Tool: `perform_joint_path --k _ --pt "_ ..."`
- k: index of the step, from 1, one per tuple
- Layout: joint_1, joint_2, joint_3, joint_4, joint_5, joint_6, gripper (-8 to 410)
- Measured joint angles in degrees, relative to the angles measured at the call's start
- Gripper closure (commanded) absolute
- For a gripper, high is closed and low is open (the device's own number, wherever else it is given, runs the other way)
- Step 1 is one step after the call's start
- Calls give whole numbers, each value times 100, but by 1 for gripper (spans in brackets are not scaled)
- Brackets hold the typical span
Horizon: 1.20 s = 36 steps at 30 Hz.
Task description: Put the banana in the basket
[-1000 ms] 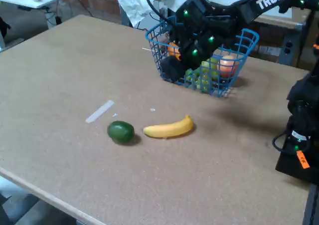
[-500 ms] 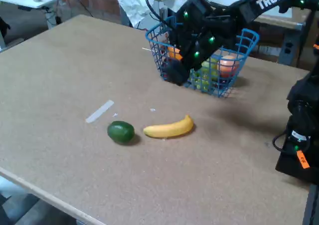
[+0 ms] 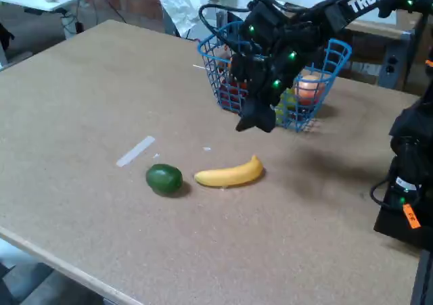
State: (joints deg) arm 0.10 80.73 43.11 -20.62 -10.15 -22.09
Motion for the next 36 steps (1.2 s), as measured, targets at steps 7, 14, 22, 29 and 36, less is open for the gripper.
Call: perform_joint_path --k 7,14,22,29,36 --pt "39 26 0 -291 -11 -483 131" --pt "55 179 33 -407 -11 -632 94" --pt "153 914 291 -638 -13 -717 35" --pt "376 1436 531 -640 -11 -868 26" --pt "520 2135 920 -605 -13 -949 26"
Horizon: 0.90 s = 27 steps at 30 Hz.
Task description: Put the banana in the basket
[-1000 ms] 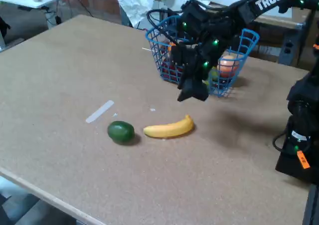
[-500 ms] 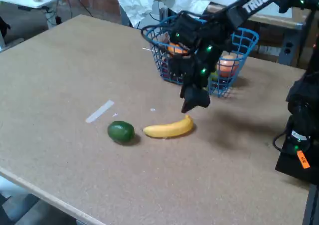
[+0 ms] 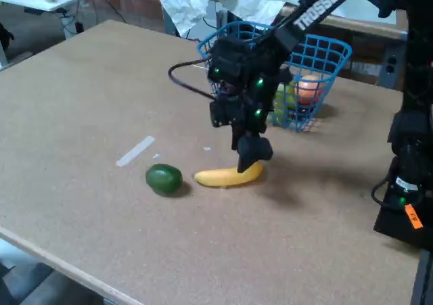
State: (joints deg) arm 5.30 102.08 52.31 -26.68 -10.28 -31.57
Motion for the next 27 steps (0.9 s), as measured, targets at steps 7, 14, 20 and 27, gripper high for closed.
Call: perform_joint_path --k 7,14,20,27 --pt "79 533 168 155 11 -2 26" --pt "83 601 168 562 361 -2 26" --pt "85 673 166 691 376 2 26" --pt "107 927 162 743 363 24 26"
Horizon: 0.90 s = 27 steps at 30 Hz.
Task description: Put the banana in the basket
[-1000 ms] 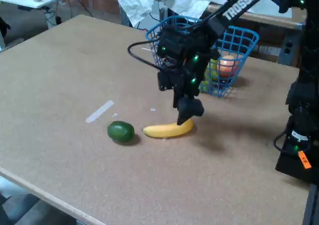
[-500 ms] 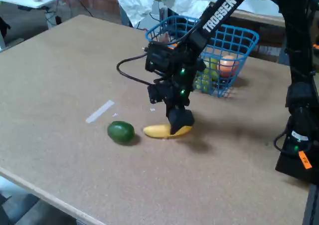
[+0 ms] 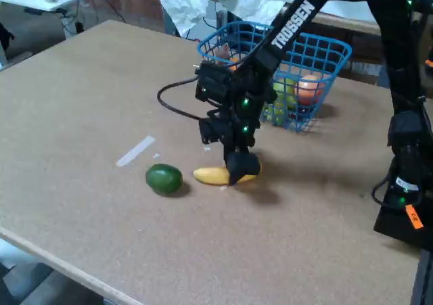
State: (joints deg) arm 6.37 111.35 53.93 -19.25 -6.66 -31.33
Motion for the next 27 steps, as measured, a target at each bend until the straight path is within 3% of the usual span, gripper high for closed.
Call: perform_joint_path --k 13,20,24,27 --pt "39 173 -2 22 -120 -9 27" --pt "299 164 7 -35 409 -13 41" --pt "487 160 9 -24 811 -7 70" --pt "525 162 13 -20 776 -7 96"
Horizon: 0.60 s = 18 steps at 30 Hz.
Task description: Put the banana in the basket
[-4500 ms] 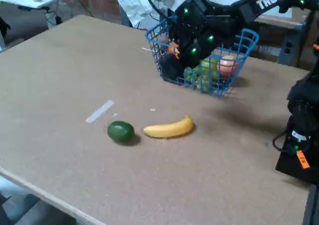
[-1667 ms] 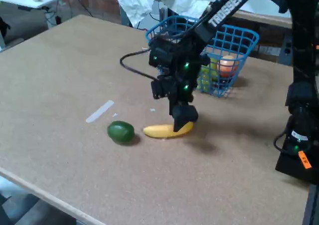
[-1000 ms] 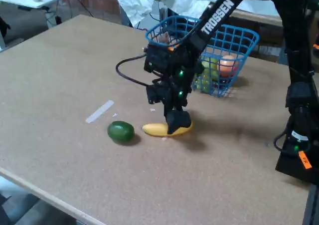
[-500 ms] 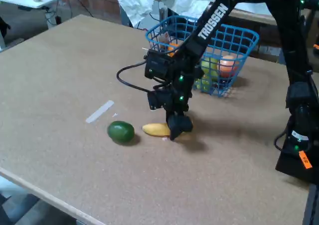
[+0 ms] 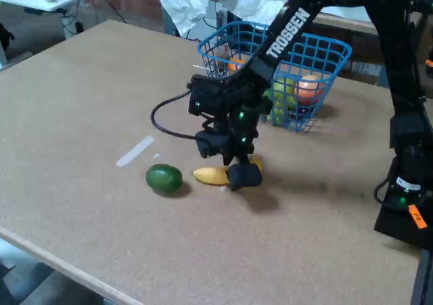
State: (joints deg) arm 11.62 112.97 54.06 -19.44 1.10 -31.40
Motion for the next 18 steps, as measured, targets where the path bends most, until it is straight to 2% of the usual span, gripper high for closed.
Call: perform_joint_path --k 6,18 --pt "-15 0 -11 -68 -321 330 114" --pt "-28 4 -17 -31 -428 586 114"
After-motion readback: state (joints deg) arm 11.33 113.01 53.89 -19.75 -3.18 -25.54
